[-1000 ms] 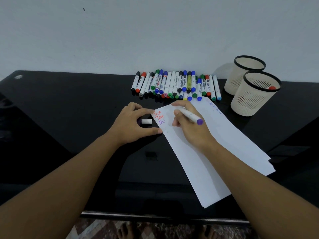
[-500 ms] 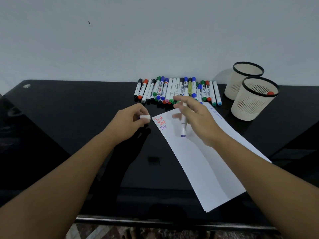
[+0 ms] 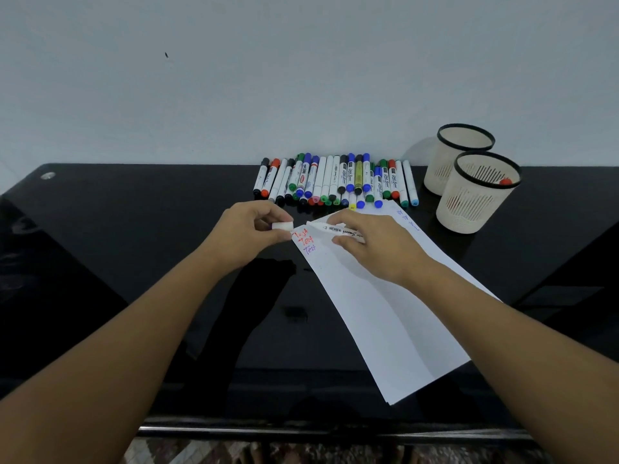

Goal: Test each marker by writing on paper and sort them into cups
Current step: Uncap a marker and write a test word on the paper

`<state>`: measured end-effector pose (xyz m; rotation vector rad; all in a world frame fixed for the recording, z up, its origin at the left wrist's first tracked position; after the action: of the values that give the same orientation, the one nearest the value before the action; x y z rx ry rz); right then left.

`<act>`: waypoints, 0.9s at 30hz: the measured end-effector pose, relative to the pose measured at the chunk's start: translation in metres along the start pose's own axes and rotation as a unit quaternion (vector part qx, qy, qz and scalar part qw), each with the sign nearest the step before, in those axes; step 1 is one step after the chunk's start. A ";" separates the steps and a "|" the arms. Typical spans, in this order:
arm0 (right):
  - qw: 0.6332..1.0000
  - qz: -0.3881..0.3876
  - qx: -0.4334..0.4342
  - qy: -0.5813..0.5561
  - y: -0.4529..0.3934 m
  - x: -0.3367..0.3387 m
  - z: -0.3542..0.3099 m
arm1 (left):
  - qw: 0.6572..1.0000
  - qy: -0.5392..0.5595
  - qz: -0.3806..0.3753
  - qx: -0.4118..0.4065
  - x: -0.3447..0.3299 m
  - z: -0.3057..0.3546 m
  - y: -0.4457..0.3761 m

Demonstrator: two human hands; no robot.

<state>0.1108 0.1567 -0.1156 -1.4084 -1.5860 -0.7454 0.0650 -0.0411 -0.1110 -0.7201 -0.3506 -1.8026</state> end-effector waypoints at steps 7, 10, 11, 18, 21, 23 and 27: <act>1.000 -0.011 0.013 0.012 -0.001 -0.004 -0.002 | 0.999 -0.022 -0.021 -0.022 -0.007 0.011 0.000; 1.000 -0.015 0.017 0.013 0.000 -0.005 0.000 | 0.999 -0.033 -0.026 -0.028 -0.008 0.012 0.000; 1.000 -0.014 0.019 0.011 0.001 -0.005 0.001 | 0.999 -0.031 -0.028 -0.029 -0.008 0.013 0.001; 0.999 -0.011 0.049 0.003 0.004 -0.005 -0.007 | 0.995 -0.043 -0.078 -0.041 -0.025 0.021 0.001; 0.998 -0.010 0.062 0.006 0.005 -0.002 -0.007 | 0.994 -0.041 -0.099 -0.034 -0.029 0.024 0.001; 0.998 -0.017 0.066 0.005 0.006 -0.002 -0.006 | 0.993 -0.026 -0.114 -0.025 -0.031 0.025 0.002; 0.996 -0.013 0.084 0.015 0.005 -0.005 -0.008 | 0.992 -0.013 -0.126 -0.012 -0.035 0.026 0.004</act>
<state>0.1175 0.1483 -0.1166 -1.2517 -1.6064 -0.6301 0.0842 -0.0019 -0.1133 -0.7431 -0.4541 -2.0400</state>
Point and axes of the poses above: each hand's wrist, its own y-axis away from the middle knuckle, its own x-axis out of the back of the hand, z = x × y, the point moved 10 cm from there along -y, towards the middle knuckle
